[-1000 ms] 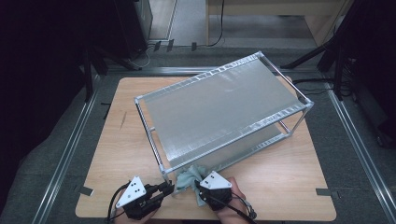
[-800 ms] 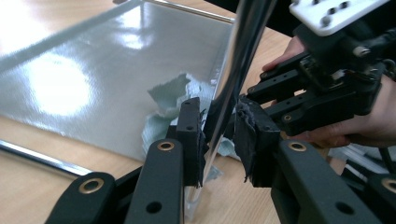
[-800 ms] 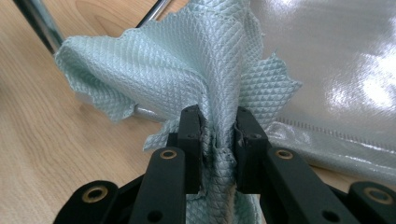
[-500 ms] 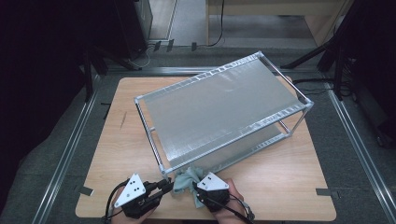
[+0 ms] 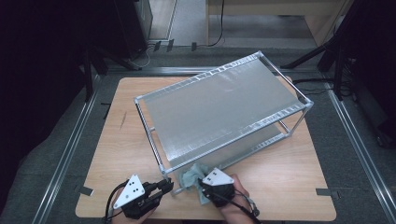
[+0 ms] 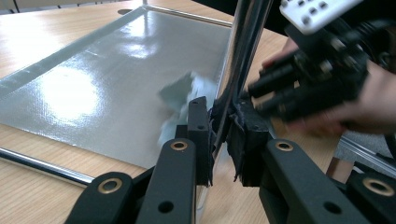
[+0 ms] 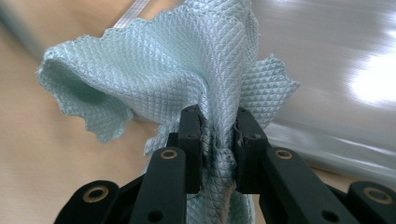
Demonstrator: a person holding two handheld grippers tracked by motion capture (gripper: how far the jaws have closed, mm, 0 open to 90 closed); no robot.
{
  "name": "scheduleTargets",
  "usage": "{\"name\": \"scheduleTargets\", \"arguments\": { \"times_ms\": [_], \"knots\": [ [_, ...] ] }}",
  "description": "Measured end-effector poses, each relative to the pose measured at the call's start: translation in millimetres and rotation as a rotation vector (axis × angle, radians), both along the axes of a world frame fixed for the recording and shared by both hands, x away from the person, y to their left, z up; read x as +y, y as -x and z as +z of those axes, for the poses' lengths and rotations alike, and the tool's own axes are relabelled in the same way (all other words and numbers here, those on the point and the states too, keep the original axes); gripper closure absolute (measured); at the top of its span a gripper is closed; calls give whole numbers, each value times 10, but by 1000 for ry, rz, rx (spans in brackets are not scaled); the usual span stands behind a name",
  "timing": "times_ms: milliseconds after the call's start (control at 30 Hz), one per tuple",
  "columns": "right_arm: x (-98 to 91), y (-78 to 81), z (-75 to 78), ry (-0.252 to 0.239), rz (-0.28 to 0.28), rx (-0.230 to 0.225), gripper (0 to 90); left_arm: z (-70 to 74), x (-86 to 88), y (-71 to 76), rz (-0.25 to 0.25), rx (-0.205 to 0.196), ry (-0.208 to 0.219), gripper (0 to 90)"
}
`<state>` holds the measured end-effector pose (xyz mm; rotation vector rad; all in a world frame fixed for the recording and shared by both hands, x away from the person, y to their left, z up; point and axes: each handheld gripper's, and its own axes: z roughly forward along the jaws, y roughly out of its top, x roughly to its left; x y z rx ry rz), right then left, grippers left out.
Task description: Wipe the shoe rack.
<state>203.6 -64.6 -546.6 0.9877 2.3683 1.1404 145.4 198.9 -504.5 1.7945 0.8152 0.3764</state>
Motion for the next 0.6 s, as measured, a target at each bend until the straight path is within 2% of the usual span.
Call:
{"name": "scheduleTargets", "arguments": {
  "times_ms": [200, 400, 600],
  "knots": [
    [-557, -355, 39, 0, -129, 19, 778, -11, 28, -9, -7, 2, 12, 794],
    [-1139, -711, 68, 7, -292, 22, 784, -17, 44, -16, -16, 3, 16, 793],
    [-1580, -1029, 106, 27, -420, 21, 785, -17, 47, -17, -21, -1, 11, 795]
  ]
}}
